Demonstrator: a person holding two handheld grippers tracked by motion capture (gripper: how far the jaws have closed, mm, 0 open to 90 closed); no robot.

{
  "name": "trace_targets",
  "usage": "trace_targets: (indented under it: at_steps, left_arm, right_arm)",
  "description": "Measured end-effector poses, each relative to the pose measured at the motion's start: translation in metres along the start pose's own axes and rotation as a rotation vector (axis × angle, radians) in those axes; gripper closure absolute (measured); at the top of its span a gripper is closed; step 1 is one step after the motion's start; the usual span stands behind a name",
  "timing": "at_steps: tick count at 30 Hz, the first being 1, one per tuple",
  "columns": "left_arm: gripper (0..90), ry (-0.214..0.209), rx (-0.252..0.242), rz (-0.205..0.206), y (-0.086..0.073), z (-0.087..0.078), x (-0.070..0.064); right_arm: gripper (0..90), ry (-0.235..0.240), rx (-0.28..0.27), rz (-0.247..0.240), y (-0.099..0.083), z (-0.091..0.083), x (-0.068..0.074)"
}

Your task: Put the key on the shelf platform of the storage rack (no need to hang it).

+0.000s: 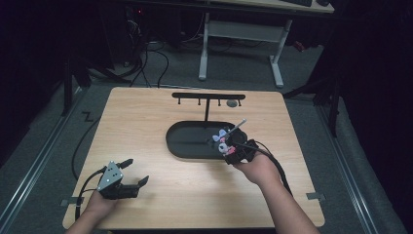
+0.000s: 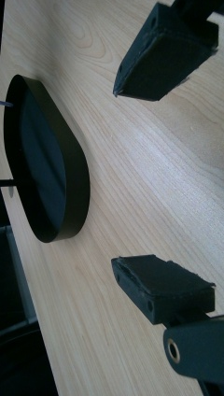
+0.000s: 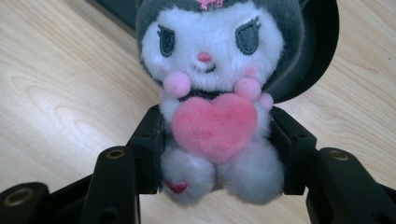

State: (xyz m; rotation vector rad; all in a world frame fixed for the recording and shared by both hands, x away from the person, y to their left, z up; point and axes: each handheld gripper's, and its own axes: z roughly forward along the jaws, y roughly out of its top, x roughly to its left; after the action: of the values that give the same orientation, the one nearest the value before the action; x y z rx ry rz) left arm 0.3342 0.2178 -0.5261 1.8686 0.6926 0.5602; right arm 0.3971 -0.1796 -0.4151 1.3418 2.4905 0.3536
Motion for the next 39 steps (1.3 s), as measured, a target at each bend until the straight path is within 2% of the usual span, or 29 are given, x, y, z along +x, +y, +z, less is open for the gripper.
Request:
trace_targets:
  at_steps: [8,10,14,16,18,23,26,29,31,39]
  left_arm:
    - [15.4,-0.004,0.001,-0.007,0.000,0.000,0.001]
    - [15.4,-0.005,0.003,-0.011,0.000,0.001,0.001]
    - [15.4,-0.002,-0.019,0.000,-0.001,-0.003,0.000]
    - [15.4,-0.003,-0.021,-0.004,-0.001,-0.004,0.001]
    - [15.4,-0.003,-0.020,-0.013,-0.001,-0.003,0.002]
    - [15.4,-0.003,-0.020,-0.010,-0.001,-0.003,0.001]
    - [15.4,-0.007,-0.021,-0.004,-0.001,-0.003,0.000]
    - [15.4,-0.009,-0.022,-0.006,-0.002,-0.004,0.001]
    - [15.4,-0.012,-0.027,-0.006,-0.002,-0.004,0.001]
    - [15.4,-0.014,-0.029,-0.003,-0.002,-0.004,0.000]
  right_arm:
    - [46.5,-0.005,-0.002,0.025,0.015,0.015,-0.008]
    - [46.5,-0.010,0.001,0.016,0.019,0.018,-0.008]
    - [46.5,-0.005,0.006,0.033,0.029,0.024,-0.011]
    - [46.4,-0.008,0.003,0.023,0.034,0.027,-0.013]
    - [46.5,0.001,0.007,0.035,0.041,0.030,-0.014]
    - [46.5,0.000,0.006,0.014,0.052,0.033,-0.013]
    - [46.5,0.004,-0.006,0.033,0.054,0.034,-0.010]
    - [46.4,-0.002,-0.012,0.011,0.056,0.036,-0.009]
    - [46.4,-0.009,-0.009,0.014,0.056,0.037,-0.008]
    - [46.5,-0.016,-0.016,0.029,0.057,0.037,-0.013]
